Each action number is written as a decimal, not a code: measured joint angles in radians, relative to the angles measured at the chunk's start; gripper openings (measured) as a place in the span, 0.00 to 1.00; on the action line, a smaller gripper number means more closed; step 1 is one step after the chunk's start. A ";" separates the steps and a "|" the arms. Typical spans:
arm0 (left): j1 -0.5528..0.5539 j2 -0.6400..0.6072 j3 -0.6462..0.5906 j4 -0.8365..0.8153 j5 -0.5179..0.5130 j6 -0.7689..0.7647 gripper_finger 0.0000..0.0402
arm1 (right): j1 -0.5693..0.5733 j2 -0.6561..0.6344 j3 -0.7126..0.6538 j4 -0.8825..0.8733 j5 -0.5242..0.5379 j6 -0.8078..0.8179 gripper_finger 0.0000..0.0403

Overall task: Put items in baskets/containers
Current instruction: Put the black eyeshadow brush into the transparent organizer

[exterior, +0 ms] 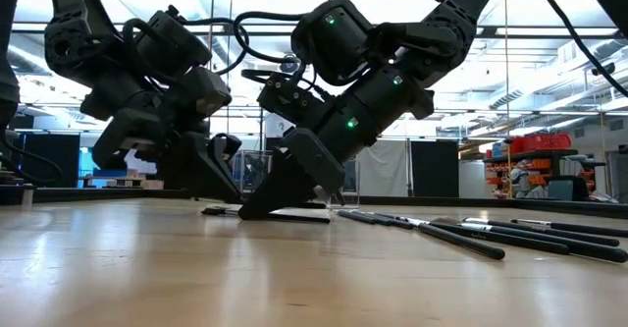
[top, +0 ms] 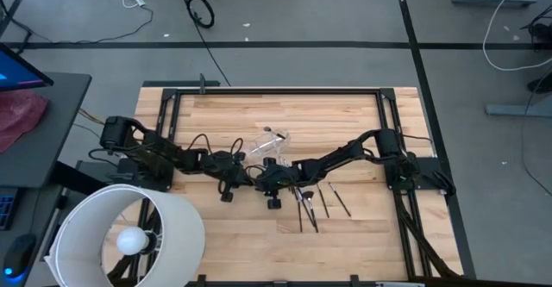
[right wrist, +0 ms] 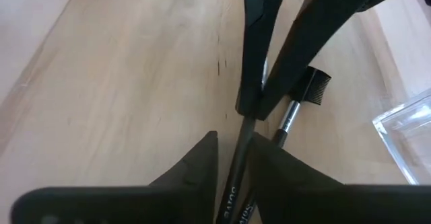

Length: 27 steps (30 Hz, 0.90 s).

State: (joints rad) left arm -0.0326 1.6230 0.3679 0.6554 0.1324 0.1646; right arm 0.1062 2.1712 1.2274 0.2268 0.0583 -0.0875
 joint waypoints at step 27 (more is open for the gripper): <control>-0.030 -0.184 0.002 0.050 -0.160 -0.319 0.03 | -0.001 -0.157 -0.003 -0.151 0.024 0.027 0.03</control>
State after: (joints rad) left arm -0.0627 1.4387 0.3695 0.7057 -0.0279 -0.1549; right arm 0.1051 2.0145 1.2240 0.0756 0.0824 -0.0605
